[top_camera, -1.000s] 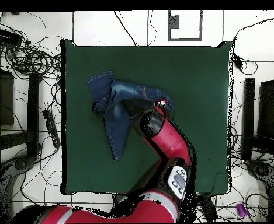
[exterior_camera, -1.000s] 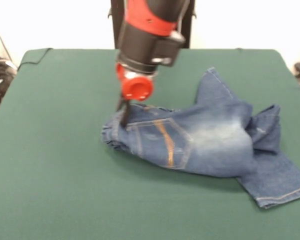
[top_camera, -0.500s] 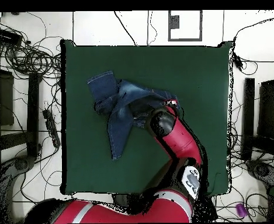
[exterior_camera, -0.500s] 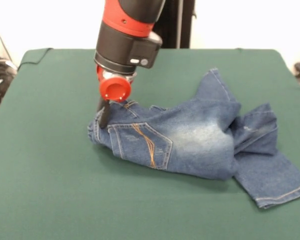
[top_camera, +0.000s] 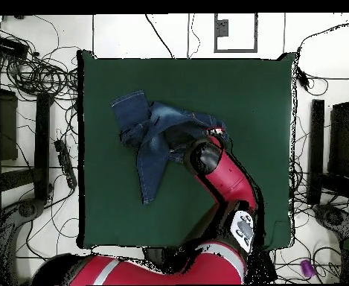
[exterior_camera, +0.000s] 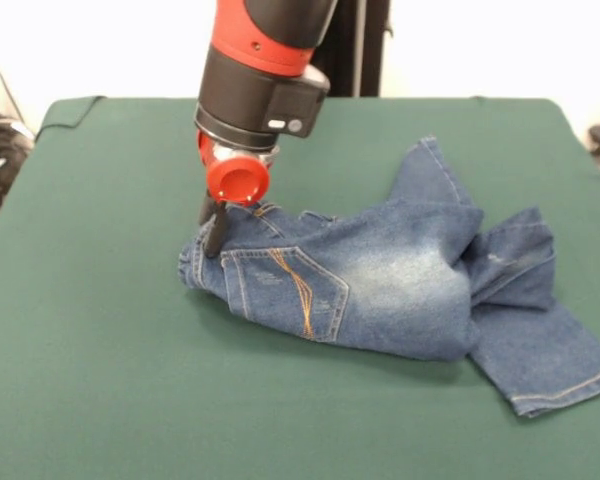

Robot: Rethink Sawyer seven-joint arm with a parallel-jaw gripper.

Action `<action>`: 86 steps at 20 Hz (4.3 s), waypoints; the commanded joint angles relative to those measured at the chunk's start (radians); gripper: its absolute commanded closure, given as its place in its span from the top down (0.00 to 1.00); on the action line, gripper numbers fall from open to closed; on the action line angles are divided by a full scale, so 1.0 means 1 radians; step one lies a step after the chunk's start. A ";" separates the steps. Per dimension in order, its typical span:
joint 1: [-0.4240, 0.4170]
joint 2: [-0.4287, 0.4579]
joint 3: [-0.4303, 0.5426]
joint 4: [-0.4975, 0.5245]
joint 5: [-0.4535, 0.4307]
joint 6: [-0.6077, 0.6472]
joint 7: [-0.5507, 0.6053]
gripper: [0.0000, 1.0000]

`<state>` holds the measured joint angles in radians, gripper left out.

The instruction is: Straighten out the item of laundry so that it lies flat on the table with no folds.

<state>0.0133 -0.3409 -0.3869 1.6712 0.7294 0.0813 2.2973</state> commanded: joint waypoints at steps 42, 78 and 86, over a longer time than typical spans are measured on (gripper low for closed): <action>-0.256 -0.326 0.064 0.045 -0.418 0.467 -0.202 0.00; 0.181 -0.422 -0.158 -0.080 -0.528 0.954 0.552 0.00; 0.286 -0.330 -0.153 -0.166 -0.418 0.986 0.801 0.00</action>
<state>0.2273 -0.7796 -0.5673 1.5777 0.2042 0.9316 2.6475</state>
